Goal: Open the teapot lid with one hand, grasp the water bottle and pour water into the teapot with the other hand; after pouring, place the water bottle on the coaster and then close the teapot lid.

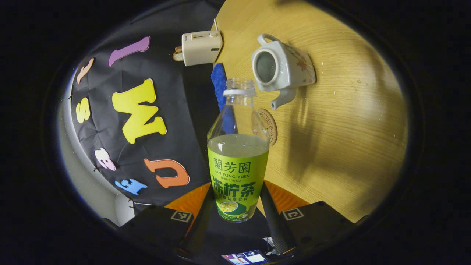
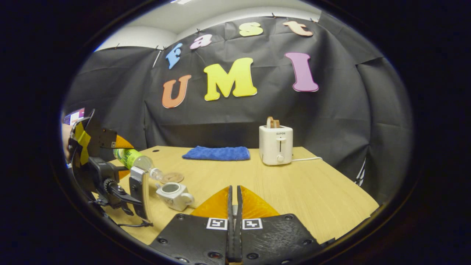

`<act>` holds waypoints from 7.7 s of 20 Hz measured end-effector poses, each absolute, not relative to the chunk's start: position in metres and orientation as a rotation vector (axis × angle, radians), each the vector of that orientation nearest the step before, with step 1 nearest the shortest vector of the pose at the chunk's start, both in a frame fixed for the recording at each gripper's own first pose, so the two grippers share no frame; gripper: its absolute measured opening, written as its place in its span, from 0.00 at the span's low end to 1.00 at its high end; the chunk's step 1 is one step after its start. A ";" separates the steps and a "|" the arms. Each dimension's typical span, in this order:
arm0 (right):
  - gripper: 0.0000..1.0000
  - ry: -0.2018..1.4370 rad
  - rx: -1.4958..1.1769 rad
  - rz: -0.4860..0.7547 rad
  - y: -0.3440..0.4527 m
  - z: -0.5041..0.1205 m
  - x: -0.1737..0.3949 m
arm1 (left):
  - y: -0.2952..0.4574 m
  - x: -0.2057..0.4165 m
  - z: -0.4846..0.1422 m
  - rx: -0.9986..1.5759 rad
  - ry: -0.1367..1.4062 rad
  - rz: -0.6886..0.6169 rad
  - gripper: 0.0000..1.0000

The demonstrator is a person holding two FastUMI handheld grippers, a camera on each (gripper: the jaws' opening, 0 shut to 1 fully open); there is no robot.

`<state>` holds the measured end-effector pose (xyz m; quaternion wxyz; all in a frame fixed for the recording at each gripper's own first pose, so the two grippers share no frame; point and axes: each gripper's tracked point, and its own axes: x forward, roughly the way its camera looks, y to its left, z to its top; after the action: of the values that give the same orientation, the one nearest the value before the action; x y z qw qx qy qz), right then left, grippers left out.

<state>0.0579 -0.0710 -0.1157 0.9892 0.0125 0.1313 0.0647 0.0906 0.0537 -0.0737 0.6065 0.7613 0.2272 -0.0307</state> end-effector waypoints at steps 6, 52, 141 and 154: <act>0.00 0.259 0.027 0.123 -0.075 -0.115 0.057 | 0.042 0.094 -0.065 1.863 0.508 -0.087 0.74; 0.00 0.257 0.041 0.087 -0.094 -0.119 0.050 | 0.018 0.113 -0.033 2.166 0.409 -0.031 0.71; 0.00 0.235 -0.031 0.390 0.096 -0.125 0.118 | 0.155 0.038 -0.071 -0.049 0.122 0.212 0.99; 0.00 0.254 -0.033 0.387 0.102 -0.152 0.130 | 0.159 0.039 -0.077 -0.042 0.131 0.214 0.99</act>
<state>0.1304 0.1015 -0.1516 0.9732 -0.0165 0.1257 0.1917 0.0393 0.1586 -0.0772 0.9919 -0.0210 0.0655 0.1067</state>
